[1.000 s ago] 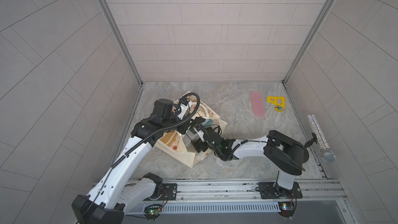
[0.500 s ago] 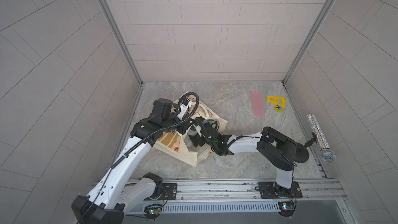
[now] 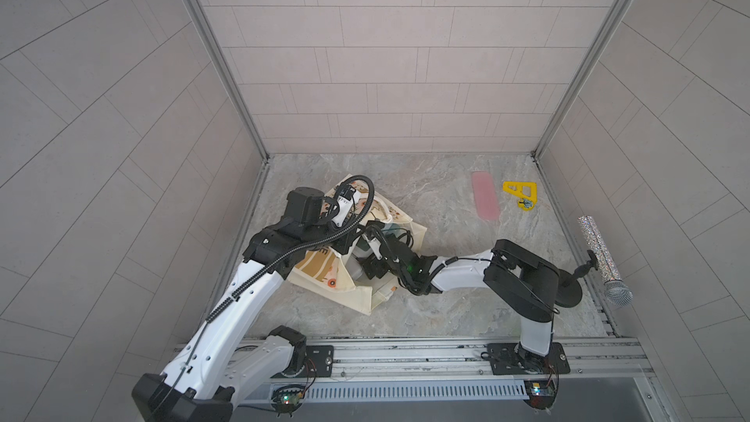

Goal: Take out the pencil case from the canvas bag
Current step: Pick up the pencil case from the canvas bag.

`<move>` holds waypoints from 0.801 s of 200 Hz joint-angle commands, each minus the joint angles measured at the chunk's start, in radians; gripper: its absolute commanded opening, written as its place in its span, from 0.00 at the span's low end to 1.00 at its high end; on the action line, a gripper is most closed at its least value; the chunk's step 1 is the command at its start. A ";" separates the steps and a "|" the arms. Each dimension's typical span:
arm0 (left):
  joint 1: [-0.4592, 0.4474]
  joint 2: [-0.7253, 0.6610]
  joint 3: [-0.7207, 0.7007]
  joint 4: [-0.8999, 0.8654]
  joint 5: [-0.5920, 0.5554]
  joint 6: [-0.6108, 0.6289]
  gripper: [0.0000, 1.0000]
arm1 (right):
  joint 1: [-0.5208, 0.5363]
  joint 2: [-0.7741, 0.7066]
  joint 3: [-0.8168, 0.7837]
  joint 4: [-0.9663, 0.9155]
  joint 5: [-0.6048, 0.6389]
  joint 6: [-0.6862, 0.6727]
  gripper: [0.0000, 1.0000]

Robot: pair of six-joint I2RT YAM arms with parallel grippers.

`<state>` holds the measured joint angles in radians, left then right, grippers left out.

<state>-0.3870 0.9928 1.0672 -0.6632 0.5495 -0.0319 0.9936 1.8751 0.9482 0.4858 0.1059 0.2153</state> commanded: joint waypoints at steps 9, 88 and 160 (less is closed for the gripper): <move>-0.007 -0.034 0.022 0.050 0.000 0.027 0.00 | -0.003 -0.134 -0.074 -0.030 -0.017 -0.016 0.78; -0.006 -0.005 0.023 0.063 -0.044 0.029 0.00 | -0.004 -0.378 -0.210 -0.272 -0.068 -0.040 0.77; 0.003 0.003 0.030 0.086 -0.134 0.002 0.00 | -0.004 -0.600 -0.253 -0.488 0.000 -0.010 0.76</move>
<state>-0.3912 0.9939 1.0672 -0.6487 0.4629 -0.0223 0.9939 1.3502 0.7059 0.0830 0.0437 0.1986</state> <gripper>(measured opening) 0.053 0.938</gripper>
